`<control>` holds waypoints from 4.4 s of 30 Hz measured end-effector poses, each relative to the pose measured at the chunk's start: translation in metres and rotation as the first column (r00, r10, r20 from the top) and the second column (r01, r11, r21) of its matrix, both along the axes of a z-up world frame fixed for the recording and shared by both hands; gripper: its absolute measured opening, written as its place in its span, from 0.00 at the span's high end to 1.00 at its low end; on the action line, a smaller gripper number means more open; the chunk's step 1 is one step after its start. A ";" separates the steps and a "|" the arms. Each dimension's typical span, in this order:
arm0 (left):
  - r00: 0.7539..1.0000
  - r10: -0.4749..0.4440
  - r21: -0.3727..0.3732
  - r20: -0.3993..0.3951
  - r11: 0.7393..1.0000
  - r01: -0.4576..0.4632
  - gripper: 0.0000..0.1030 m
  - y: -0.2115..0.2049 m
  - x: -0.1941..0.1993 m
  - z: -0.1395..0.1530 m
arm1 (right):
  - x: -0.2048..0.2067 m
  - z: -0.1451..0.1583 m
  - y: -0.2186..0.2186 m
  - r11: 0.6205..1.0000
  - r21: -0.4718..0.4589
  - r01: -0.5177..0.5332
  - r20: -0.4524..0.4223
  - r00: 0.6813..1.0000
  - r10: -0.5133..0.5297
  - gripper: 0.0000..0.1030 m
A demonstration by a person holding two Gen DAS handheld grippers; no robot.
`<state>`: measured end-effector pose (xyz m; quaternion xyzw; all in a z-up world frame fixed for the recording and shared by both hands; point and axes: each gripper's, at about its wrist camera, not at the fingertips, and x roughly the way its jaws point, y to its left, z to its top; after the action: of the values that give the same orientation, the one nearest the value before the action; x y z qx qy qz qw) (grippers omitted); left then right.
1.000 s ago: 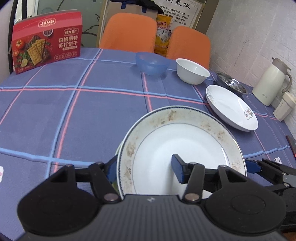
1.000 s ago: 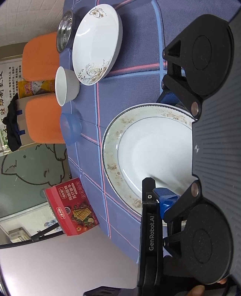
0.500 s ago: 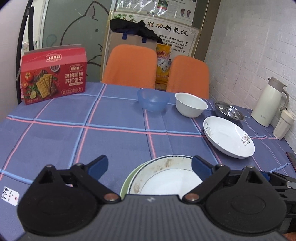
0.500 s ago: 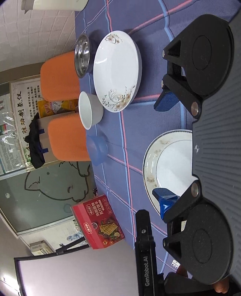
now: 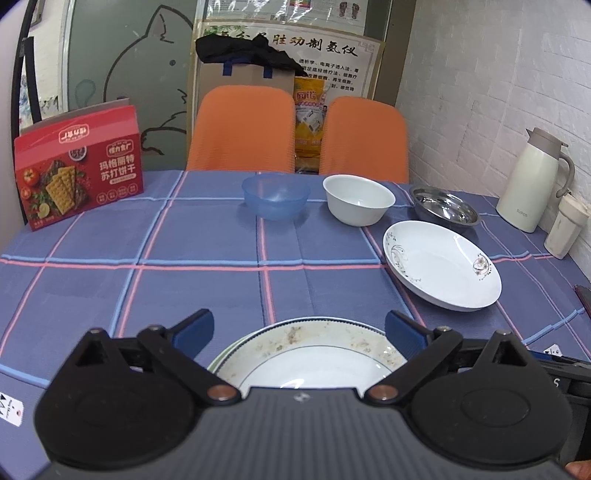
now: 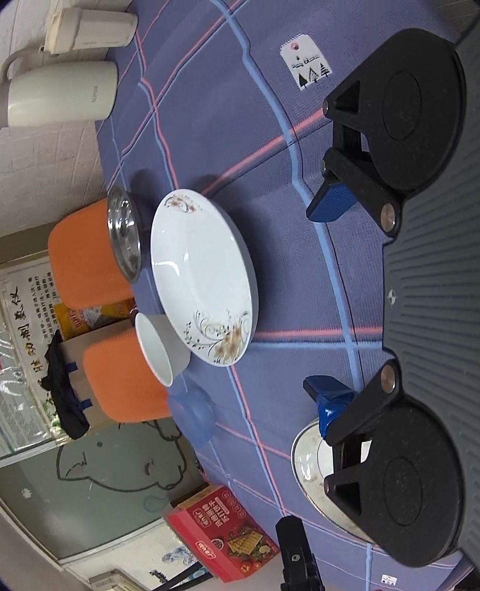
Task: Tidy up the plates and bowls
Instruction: 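Lift the gold-rimmed plate with the right tool onto the green plate in the left tool, then move the right tool to the floral white plate and grip its rim, then lift the floral white plate with the right tool toward the left tool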
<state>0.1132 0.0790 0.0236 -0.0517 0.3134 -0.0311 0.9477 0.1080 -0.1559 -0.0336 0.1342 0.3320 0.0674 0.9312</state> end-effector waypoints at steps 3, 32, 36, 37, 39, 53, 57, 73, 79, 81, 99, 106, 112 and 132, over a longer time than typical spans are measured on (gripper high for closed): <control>1.000 -0.012 0.018 -0.009 1.000 0.012 0.05 -0.009 0.007 0.000 | -0.001 -0.004 -0.007 0.999 0.033 -0.022 0.022 1.000 0.021 0.25; 0.940 -0.253 -0.142 -0.228 0.964 0.224 0.05 -0.092 0.188 -0.029 | 0.133 -0.001 -0.060 0.993 -0.118 0.029 0.029 0.999 -0.026 0.25; 0.940 -0.219 -0.117 -0.260 0.974 0.195 0.05 -0.097 0.201 -0.043 | 0.133 -0.012 -0.056 0.993 -0.114 -0.004 0.010 1.000 0.006 0.25; 0.940 -0.212 -0.109 -0.266 0.976 0.190 0.05 -0.098 0.203 -0.046 | 0.132 -0.012 -0.053 0.991 -0.136 -0.008 0.019 1.000 0.011 0.25; 0.940 -0.207 -0.097 -0.272 0.978 0.187 0.05 -0.100 0.205 -0.051 | 0.133 -0.013 -0.048 0.986 -0.168 -0.017 0.023 1.000 0.021 0.24; 0.949 -0.182 0.050 -0.258 0.978 0.202 0.05 -0.117 0.207 -0.061 | 0.131 -0.016 -0.042 0.971 -0.229 -0.069 0.051 0.995 0.082 0.21; 0.948 -0.183 0.053 -0.259 0.978 0.203 0.04 -0.117 0.207 -0.061 | 0.132 -0.016 -0.040 0.970 -0.230 -0.072 0.050 0.995 0.085 0.20; 0.935 -0.210 0.054 -0.284 0.971 0.235 0.04 -0.122 0.206 -0.060 | 0.124 -0.017 -0.023 0.966 -0.227 -0.123 0.041 0.990 0.135 0.17; 0.934 -0.245 0.046 -0.261 0.963 0.266 0.20 -0.126 0.202 -0.058 | 0.127 -0.014 -0.021 0.966 -0.238 -0.101 0.021 0.994 0.109 0.20; 0.922 -0.288 0.037 -0.258 0.951 0.307 0.37 -0.135 0.197 -0.052 | 0.126 -0.012 -0.020 0.968 -0.234 -0.090 0.006 0.996 0.094 0.20; 0.898 -0.414 -0.010 -0.150 0.909 0.417 0.29 -0.128 0.128 -0.014 | 0.072 0.012 0.012 0.956 -0.280 -0.092 0.119 0.984 0.130 0.19; 0.923 -0.365 0.020 -0.122 0.929 0.370 0.27 -0.120 0.139 -0.017 | 0.095 -0.012 -0.012 0.978 -0.187 -0.094 0.025 0.995 0.100 0.22; 0.946 -0.292 0.055 -0.141 0.952 0.302 0.18 -0.094 0.152 -0.023 | 0.099 -0.016 -0.014 0.976 -0.181 -0.123 0.024 0.991 0.129 0.20; 0.917 -0.325 0.016 -0.232 0.941 0.337 0.36 -0.108 0.164 -0.052 | 0.092 -0.015 -0.001 0.975 -0.196 -0.106 0.031 0.993 0.114 0.15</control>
<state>0.2771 -0.0295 -0.0287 0.0250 0.4240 -0.1762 0.8880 0.1997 -0.1567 -0.0484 0.0230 0.3244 0.0889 0.9414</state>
